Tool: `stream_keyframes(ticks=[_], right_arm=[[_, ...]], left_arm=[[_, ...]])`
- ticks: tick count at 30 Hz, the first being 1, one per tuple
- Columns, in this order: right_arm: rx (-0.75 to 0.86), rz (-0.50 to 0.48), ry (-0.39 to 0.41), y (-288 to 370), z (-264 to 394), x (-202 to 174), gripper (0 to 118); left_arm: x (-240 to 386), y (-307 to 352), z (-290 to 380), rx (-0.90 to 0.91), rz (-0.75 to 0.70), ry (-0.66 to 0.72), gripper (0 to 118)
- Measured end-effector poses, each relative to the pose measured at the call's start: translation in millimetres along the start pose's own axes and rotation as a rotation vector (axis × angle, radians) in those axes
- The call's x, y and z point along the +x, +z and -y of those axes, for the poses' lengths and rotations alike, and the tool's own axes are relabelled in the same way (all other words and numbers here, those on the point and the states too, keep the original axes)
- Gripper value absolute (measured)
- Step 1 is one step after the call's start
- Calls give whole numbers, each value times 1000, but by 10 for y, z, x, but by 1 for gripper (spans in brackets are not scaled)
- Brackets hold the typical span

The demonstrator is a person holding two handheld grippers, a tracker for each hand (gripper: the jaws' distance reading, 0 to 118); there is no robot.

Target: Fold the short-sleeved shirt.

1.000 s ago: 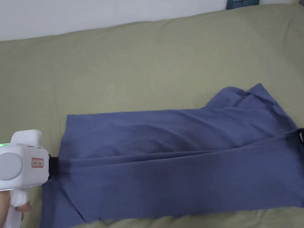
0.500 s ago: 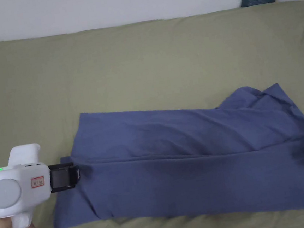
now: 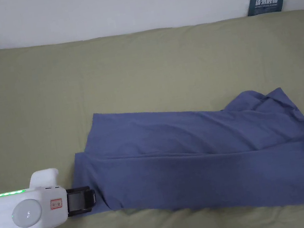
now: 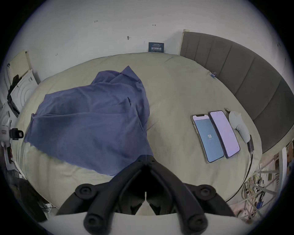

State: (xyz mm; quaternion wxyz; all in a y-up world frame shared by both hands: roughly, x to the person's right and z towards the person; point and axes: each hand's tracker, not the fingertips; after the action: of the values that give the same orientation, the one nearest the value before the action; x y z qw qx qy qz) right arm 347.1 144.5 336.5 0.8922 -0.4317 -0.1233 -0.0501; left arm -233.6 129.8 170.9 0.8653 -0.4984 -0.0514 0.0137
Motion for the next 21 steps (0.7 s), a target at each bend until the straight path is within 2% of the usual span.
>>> stream_keyframes(ticks=[5, 6, 7, 9, 10, 12, 13, 14, 15, 16, 17, 19, 21], right_arm=[[-23, 4, -3, -122, 7, 0, 0], [-24, 6, -2, -136, 8, 2, 0], [-30, 4, 0, -172, 13, 24, 0], [-28, 1, -2, -177, 13, 39, 0], [-24, -5, -4, -179, 8, 49, 0], [-10, -12, -8, -160, 7, 12, 0], [-5, -15, -11, -159, -1, 9, 2], [3, -17, -14, -157, -5, 5, 14], [8, -25, -22, -187, -18, 49, 42], [5, -40, -28, -208, -39, 70, 95], [-4, -51, -29, -233, -41, 81, 117], [-30, -78, 4, -269, -12, 20, 109], [-43, -42, 17, -337, -39, 1, 108]], left_arm=[[93, -282, 34, -76, -48, -25, 115], [121, -282, 42, -65, -48, -34, 106], [147, -252, 52, -30, -40, -59, 83], [168, -211, 72, -18, -55, -74, 71], [162, -193, 55, -25, -36, -79, 56], [166, -136, 34, -4, -57, -90, 8], [155, -102, 40, 8, -52, -86, 7], [145, -83, 13, 1, 10, -60, 7], [152, -88, -14, -17, -19, -61, 7], [156, -88, -23, -11, -15, -69, 7], [165, -81, -8, -9, -20, -74, 7], [175, -83, -1, -18, -21, -81, 7], [176, -83, 13, -18, -22, -81, 7]])
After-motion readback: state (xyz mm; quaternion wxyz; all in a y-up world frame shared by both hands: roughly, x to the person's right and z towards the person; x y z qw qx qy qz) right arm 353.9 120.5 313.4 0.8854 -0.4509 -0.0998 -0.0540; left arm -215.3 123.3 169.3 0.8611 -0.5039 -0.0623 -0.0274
